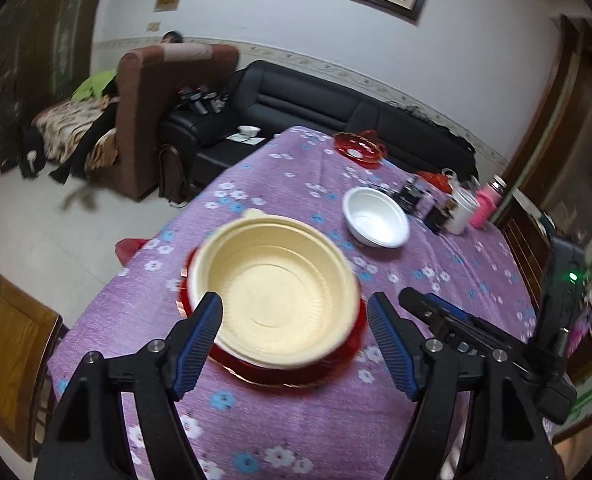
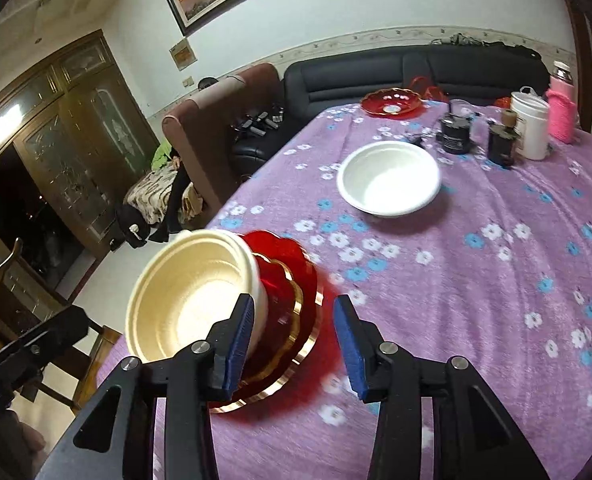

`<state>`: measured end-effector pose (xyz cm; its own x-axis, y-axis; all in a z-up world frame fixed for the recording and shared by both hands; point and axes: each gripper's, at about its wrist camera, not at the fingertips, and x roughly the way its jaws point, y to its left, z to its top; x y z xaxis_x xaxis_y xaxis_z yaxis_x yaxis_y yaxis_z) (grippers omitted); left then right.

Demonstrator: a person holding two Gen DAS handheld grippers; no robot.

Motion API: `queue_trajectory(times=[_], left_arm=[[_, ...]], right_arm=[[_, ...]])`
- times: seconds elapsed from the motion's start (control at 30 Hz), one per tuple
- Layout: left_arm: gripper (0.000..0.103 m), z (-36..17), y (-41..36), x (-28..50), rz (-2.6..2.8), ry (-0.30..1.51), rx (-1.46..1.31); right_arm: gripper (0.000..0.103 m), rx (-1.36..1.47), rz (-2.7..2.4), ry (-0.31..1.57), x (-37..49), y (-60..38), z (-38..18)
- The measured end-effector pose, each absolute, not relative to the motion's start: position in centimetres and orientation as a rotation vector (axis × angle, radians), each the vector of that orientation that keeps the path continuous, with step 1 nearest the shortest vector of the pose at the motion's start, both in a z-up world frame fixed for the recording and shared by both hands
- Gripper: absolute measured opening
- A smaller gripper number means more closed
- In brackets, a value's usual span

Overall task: Organize plates and bowls
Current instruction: 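Lower the beige bowl into the white bowls and open the right tool, then move the right tool to the last white bowl and grasp its rim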

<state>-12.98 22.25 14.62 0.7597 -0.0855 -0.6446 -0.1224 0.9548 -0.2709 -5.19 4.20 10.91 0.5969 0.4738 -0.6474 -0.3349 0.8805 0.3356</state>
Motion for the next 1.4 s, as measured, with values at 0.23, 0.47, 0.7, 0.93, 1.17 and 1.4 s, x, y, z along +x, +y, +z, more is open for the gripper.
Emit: queue_trajectory(times=[0.23, 0.47, 0.7, 0.93, 1.17, 1.4], left_arm=[[0.075, 13.9, 17.8, -13.1, -0.062, 0.752, -0.275], [0.075, 12.6, 13.8, -12.6, -0.136, 0.798, -0.249], [0.075, 11.4, 11.2, -11.6, -0.156, 0.834, -0.187], [0.075, 10.7, 10.3, -11.1, -0.163, 0.845, -0.178], [0.075, 9.6, 10.6, -10.1, -0.164, 0.872, -0.177], [0.075, 9.6, 12.3, -9.2, -0.146, 0.876, -0.199]], right_arm=[[0.045, 0.238, 0.373, 0.820, -4.9, -1.9, 9.4], [0.045, 0.311, 0.269, 0.849, -4.1, -7.8, 7.6], [0.045, 0.315, 0.244, 0.867, -3.6, -9.4, 6.4], [0.046, 0.307, 0.240, 0.899, -1.8, -9.6, 5.3], [0.048, 0.314, 0.219, 0.881, 2.1, -9.5, 5.7], [0.056, 0.399, 0.253, 0.916, 8.9, -7.3, 5.3]])
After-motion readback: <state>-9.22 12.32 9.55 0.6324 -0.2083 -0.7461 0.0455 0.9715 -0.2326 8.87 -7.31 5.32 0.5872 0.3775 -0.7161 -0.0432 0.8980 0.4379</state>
